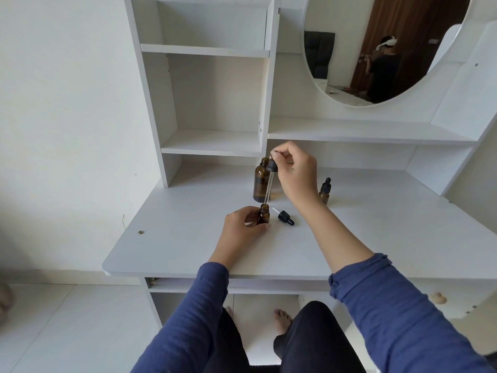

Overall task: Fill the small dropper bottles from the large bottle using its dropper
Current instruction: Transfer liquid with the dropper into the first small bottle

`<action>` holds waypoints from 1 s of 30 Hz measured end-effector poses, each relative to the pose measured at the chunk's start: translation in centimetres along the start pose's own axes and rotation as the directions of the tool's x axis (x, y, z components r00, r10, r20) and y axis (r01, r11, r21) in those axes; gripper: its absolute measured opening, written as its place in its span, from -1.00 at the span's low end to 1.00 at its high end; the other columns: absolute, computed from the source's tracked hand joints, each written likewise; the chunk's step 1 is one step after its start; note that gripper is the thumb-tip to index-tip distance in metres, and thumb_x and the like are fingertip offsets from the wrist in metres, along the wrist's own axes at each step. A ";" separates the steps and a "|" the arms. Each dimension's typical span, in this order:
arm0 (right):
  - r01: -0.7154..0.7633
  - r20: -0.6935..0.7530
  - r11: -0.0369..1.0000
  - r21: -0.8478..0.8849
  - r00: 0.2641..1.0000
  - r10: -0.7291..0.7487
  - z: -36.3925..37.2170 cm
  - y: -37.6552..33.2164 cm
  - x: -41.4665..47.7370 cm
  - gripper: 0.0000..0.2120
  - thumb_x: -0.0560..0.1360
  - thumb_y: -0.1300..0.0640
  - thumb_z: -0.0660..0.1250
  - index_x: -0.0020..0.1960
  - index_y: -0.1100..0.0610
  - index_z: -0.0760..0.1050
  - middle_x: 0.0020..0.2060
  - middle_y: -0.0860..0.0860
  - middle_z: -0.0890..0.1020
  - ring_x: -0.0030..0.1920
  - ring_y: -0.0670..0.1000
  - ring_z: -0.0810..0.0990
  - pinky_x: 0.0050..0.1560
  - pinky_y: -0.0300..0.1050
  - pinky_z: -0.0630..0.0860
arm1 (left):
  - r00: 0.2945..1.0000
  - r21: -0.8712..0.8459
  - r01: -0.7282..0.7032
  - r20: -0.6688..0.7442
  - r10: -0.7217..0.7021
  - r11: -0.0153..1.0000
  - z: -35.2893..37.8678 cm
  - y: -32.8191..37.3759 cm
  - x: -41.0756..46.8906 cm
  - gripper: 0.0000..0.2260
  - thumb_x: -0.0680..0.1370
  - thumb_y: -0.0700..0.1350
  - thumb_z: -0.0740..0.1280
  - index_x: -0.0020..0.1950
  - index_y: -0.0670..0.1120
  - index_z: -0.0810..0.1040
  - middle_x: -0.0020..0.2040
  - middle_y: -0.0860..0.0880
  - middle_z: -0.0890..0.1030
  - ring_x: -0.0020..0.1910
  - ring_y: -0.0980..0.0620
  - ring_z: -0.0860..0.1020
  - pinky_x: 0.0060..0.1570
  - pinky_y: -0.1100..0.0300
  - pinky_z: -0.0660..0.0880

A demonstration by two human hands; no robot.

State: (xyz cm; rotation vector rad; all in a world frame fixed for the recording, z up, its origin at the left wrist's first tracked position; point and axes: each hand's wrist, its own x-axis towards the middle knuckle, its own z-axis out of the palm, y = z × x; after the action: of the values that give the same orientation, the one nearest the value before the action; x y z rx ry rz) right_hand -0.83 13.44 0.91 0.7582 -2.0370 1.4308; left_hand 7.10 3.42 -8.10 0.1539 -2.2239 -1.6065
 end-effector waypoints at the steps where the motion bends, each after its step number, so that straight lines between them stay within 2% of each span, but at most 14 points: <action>1: 0.006 0.005 1.000 -0.002 1.000 -0.006 0.0 -0.1 0.0 -0.90 0.48 0.32 0.26 -0.19 0.26 0.52 -0.29 0.12 0.63 -0.30 -0.08 0.49 -0.22 -0.34 0.41 | 1.000 0.002 0.000 0.000 0.000 1.000 0.0 0.0 0.0 -0.81 0.39 -0.30 0.43 -0.05 -0.09 0.61 -0.18 0.07 0.61 -0.19 0.25 0.56 -0.14 0.55 0.45; 4: 0.013 -0.019 1.000 0.020 1.000 -0.012 0.0 -0.3 0.3 -0.90 0.48 0.31 0.27 -0.18 0.27 0.53 -0.29 0.09 0.63 -0.32 -0.19 0.50 -0.24 -0.42 0.40 | 1.000 0.006 -0.004 0.002 0.004 1.000 0.0 -0.1 0.0 -0.80 0.39 -0.29 0.44 -0.06 -0.05 0.60 -0.17 0.07 0.62 -0.16 0.22 0.57 -0.09 0.52 0.47; 8: 0.002 -0.138 0.996 0.092 0.990 0.011 -0.8 -0.6 2.3 -0.91 0.49 0.27 0.29 -0.13 0.25 0.56 -0.27 -0.01 0.60 -0.28 -0.33 0.52 -0.22 -0.51 0.41 | 1.000 0.056 -0.006 0.006 0.005 0.998 0.0 -0.5 0.4 -0.75 0.39 -0.24 0.46 0.06 -0.11 0.60 -0.04 -0.03 0.64 -0.03 0.09 0.59 0.07 0.35 0.50; 13: 0.035 -0.237 0.994 0.101 0.971 -0.010 -0.9 -1.2 5.1 -0.90 0.49 0.23 0.29 -0.08 0.23 0.57 -0.22 -0.03 0.61 -0.23 -0.29 0.54 -0.15 -0.52 0.41 | 1.000 0.032 0.007 0.007 -0.007 0.999 -0.1 -0.5 0.4 -0.75 0.40 -0.26 0.45 0.07 -0.13 0.60 -0.06 -0.01 0.63 -0.08 0.13 0.57 -0.06 0.53 0.47; 18: 0.071 -0.300 0.990 0.118 0.954 -0.033 0.0 -1.6 5.9 -0.89 0.50 0.28 0.28 -0.06 0.30 0.56 -0.20 0.03 0.60 -0.23 -0.27 0.51 -0.19 -0.58 0.36 | 1.000 0.028 0.007 0.010 -0.008 1.000 -0.1 -0.3 0.2 -0.76 0.41 -0.26 0.44 0.06 -0.12 0.60 -0.07 0.01 0.62 -0.11 0.22 0.56 -0.09 0.56 0.45; 22: 0.108 -0.301 0.990 0.095 0.951 -0.075 0.8 -0.8 6.0 -0.89 0.50 0.28 0.28 -0.05 0.30 0.56 -0.19 0.10 0.63 -0.23 -0.28 0.52 -0.19 -0.57 0.40 | 1.000 0.017 0.013 0.018 -0.013 1.000 -0.1 -0.2 0.2 -0.77 0.41 -0.28 0.43 0.05 -0.14 0.60 -0.11 0.03 0.61 -0.18 0.32 0.55 -0.13 0.56 0.44; 27: 0.120 -0.232 0.990 0.079 0.968 -0.099 1.6 0.4 6.2 -0.89 0.50 0.28 0.27 -0.05 0.28 0.56 -0.19 0.11 0.63 -0.21 -0.34 0.52 -0.20 -0.52 0.45 | 0.999 -0.024 0.029 0.027 -0.029 0.999 -0.1 0.0 0.2 -0.79 0.40 -0.32 0.42 -0.02 -0.09 0.59 -0.19 0.14 0.58 -0.24 0.44 0.53 -0.18 0.57 0.43; 30: 0.092 -0.171 0.995 0.038 0.982 -0.085 2.1 0.8 6.3 -0.89 0.49 0.29 0.27 -0.06 0.29 0.56 -0.20 0.12 0.64 -0.26 -0.23 0.52 -0.22 -0.53 0.44 | 0.999 -0.037 0.030 0.026 -0.029 0.999 -0.1 0.1 0.1 -0.78 0.40 -0.32 0.41 -0.06 -0.05 0.58 -0.20 0.15 0.58 -0.25 0.43 0.53 -0.17 0.56 0.44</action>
State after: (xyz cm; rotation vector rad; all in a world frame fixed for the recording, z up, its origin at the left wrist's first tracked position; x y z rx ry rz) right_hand -6.02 10.79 4.17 0.7116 -1.8263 1.4440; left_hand 7.04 3.34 -7.96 0.1568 -2.2191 -1.6735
